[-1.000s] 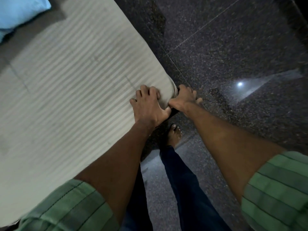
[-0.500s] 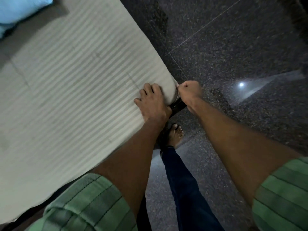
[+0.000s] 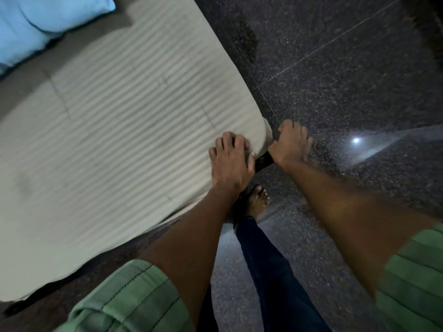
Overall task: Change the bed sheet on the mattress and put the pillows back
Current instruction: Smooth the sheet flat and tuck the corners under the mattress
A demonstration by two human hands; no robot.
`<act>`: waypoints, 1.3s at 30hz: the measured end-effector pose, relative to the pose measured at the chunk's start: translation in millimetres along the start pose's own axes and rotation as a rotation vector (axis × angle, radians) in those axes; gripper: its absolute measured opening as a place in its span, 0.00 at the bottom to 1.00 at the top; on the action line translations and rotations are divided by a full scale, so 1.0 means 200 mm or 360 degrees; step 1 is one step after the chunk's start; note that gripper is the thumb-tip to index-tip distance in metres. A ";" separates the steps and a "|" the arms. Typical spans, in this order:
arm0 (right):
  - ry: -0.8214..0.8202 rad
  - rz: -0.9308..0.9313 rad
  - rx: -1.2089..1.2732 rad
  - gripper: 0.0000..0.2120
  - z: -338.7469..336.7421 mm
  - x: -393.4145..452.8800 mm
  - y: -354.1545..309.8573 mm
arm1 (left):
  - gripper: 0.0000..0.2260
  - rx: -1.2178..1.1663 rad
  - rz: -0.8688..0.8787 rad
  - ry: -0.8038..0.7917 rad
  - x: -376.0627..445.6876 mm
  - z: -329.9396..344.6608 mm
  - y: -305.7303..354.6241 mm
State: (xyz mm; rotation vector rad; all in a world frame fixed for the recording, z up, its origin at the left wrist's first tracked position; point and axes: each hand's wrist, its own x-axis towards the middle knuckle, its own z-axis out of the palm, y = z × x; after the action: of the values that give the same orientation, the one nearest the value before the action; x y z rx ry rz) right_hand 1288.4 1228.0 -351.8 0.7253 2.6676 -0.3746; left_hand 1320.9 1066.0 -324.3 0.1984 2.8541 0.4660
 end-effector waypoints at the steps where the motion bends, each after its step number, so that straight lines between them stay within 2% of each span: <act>1: 0.0097 -0.0076 0.0001 0.15 0.00 -0.06 0.02 | 0.13 -0.0004 0.0030 -0.0009 -0.02 -0.01 -0.01; 4: 0.0358 -0.0149 0.0114 0.12 0.00 -0.27 -0.01 | 0.13 -0.0015 0.0117 -0.0066 -0.12 -0.04 -0.05; 7: 0.0415 -0.0253 0.0158 0.14 0.00 -0.49 -0.13 | 0.14 -0.0043 0.0077 -0.0153 -0.23 -0.12 -0.13; 10: 0.0233 -0.0406 0.0175 0.14 0.00 -0.67 -0.28 | 0.17 -0.0100 -0.0066 -0.0273 -0.34 -0.24 -0.24; 15: -0.0289 -0.0616 0.0159 0.13 -0.03 -0.97 -0.62 | 0.17 -0.0219 -0.0299 -0.0431 -0.57 -0.47 -0.50; 21: -0.0516 -0.0674 0.0029 0.14 -0.16 -1.45 -0.97 | 0.15 -0.0348 -0.0536 -0.0588 -0.95 -0.80 -0.86; 30: -0.0424 -0.0748 0.0038 0.18 -0.46 -2.29 -1.41 | 0.13 -0.0543 -0.0664 -0.0367 -1.58 -1.50 -1.25; 35: -0.0417 -0.0813 0.0103 0.19 -0.51 -2.53 -1.72 | 0.07 -0.0650 -0.0804 -0.0218 -1.64 -1.79 -1.48; 39: -0.0407 -0.0780 0.0177 0.14 -0.45 -2.58 -1.89 | 0.06 -0.0649 -0.0810 -0.0241 -1.66 -1.90 -1.66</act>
State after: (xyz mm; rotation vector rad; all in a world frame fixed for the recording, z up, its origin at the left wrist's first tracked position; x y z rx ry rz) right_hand 1481.0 718.2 -4.9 0.0309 2.5629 -0.6926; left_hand 1510.7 584.0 -13.0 -0.5262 2.4603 0.8512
